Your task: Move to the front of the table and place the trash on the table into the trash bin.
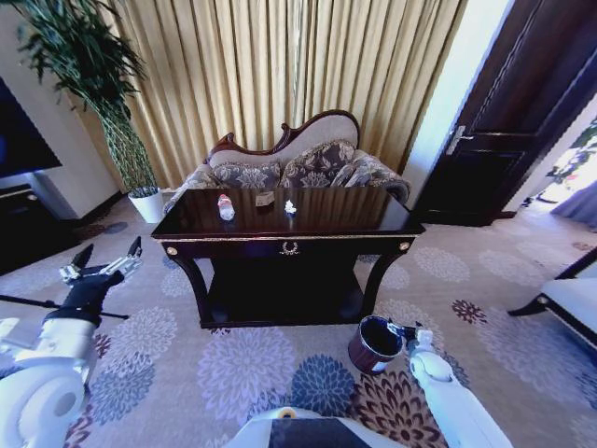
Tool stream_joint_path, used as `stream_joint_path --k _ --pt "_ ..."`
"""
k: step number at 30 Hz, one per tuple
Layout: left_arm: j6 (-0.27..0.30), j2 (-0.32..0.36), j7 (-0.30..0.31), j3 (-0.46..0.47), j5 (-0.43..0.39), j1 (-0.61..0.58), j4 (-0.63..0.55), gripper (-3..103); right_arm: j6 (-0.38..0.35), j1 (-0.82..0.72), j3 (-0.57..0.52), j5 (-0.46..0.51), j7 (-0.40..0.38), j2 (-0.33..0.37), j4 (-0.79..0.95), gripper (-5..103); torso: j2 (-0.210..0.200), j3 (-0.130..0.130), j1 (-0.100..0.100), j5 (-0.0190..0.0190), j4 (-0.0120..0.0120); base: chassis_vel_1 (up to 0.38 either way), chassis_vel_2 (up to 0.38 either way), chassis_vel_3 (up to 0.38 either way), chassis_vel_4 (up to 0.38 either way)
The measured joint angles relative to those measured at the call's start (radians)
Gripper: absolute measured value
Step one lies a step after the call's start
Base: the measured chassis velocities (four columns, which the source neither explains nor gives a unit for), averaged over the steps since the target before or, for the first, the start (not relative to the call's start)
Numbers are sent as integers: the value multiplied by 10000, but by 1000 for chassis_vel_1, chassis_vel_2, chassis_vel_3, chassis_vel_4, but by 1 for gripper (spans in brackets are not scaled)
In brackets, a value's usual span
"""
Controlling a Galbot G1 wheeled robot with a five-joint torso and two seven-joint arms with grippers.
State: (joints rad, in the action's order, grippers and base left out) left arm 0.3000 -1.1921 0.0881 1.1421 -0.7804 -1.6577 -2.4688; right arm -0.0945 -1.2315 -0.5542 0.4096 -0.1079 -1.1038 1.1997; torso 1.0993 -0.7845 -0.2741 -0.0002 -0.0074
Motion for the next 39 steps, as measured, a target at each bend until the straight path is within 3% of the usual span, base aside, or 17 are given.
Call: stream_joint_path --k 7,12,21,32,39 --pt "22 -14 4 -73 -44 25 -15 100 -45 -200 -235 467 8 185 891 100 0 0 0 3 0 0 0 0 0" --pt "31 -83 6 -201 -25 54 23 100 -761 -935 -806 1705 -170 569 4573 100 0 1 0 -3 3 0 0 0 0" --pt "31 -65 7 -200 -3 15 41 100 -1810 -1403 -1170 2642 -721 836 8369 100 0 0 0 -2 1 0 0 0 0" --pt "6 -53 -44 -158 2 -5 128 100 -2003 -1744 -1191 2589 -840 1039 9901 100 0 1 1 0 0 0 0 0 0" --pt "223 64 -57 -189 4 57 166 100 -1988 -1772 -1175 2575 -495 1041 10374 100 0 1 1 -1 0 0 0 0 0"
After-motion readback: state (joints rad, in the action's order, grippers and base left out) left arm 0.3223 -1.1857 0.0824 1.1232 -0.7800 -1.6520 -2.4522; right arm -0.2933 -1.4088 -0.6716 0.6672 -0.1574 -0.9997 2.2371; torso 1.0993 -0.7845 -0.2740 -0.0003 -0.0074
